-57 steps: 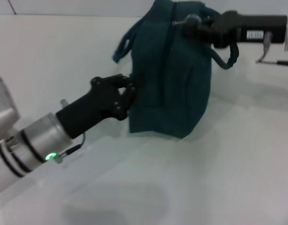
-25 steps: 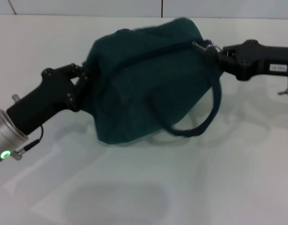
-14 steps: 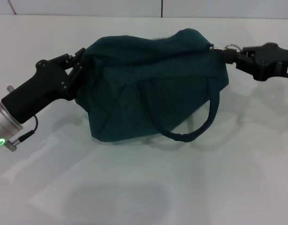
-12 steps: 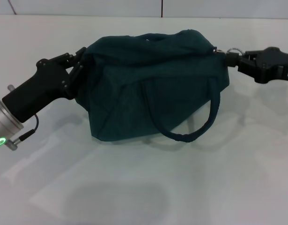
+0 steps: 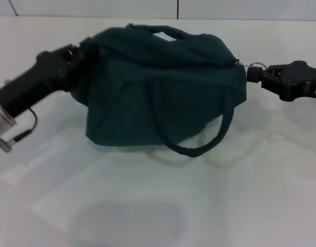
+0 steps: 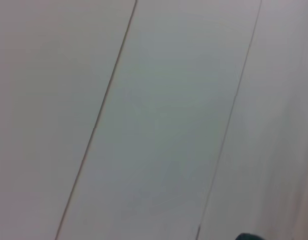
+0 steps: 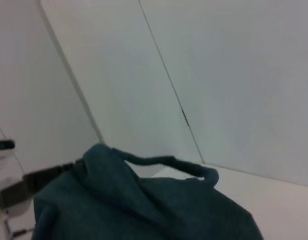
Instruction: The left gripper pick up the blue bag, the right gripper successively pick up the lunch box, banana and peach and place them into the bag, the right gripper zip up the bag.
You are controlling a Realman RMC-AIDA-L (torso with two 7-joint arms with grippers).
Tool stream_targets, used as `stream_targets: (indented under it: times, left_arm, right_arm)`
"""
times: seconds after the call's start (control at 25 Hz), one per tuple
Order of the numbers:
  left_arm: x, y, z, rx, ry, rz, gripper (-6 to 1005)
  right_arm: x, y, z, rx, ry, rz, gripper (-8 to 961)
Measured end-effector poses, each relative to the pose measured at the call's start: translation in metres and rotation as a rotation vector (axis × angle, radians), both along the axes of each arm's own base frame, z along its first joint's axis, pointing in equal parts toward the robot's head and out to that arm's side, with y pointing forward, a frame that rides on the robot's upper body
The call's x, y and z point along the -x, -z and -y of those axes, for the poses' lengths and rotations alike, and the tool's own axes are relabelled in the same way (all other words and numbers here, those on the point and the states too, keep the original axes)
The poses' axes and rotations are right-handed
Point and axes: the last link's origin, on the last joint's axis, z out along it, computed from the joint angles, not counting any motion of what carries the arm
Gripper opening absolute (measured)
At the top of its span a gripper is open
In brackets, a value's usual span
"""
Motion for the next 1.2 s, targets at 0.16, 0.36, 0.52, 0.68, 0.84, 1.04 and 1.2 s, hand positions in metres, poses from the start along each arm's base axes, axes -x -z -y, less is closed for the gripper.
stream_targets:
  times: [0.16, 0.36, 0.52, 0.68, 0.84, 1.04, 1.2]
  left_arm:
    - [-0.009, -0.037, -0.011, -0.004, 0.033, -0.007, 159]
    - [-0.019, -0.051, -0.023, 0.017, 0.047, -0.078, 262]
    - [-0.020, -0.053, -0.034, 0.045, 0.017, -0.138, 344]
    - [-0.037, -0.045, -0.038, 0.118, 0.085, -0.234, 464]
    - [-0.079, -0.038, -0.056, 0.251, 0.139, -0.427, 622]
    - [-0.124, -0.029, -0.075, 0.322, 0.164, -0.654, 641]
    - [-0.149, -0.012, -0.085, 0.404, 0.168, -0.811, 618]
  right_arm:
    - [-0.002, 0.002, 0.002, 0.000, -0.005, 0.001, 69]
    - [-0.005, 0.006, 0.004, 0.002, -0.004, -0.007, 70]
    - [-0.005, 0.007, 0.003, 0.002, -0.003, -0.017, 71]
    - [-0.003, 0.006, 0.003, -0.003, -0.005, -0.030, 71]
    - [-0.001, 0.006, 0.002, -0.003, -0.010, -0.036, 72]
    - [-0.001, 0.007, 0.003, 0.003, -0.010, -0.048, 73]
    - [-0.001, 0.007, 0.004, 0.003, -0.010, -0.054, 74]
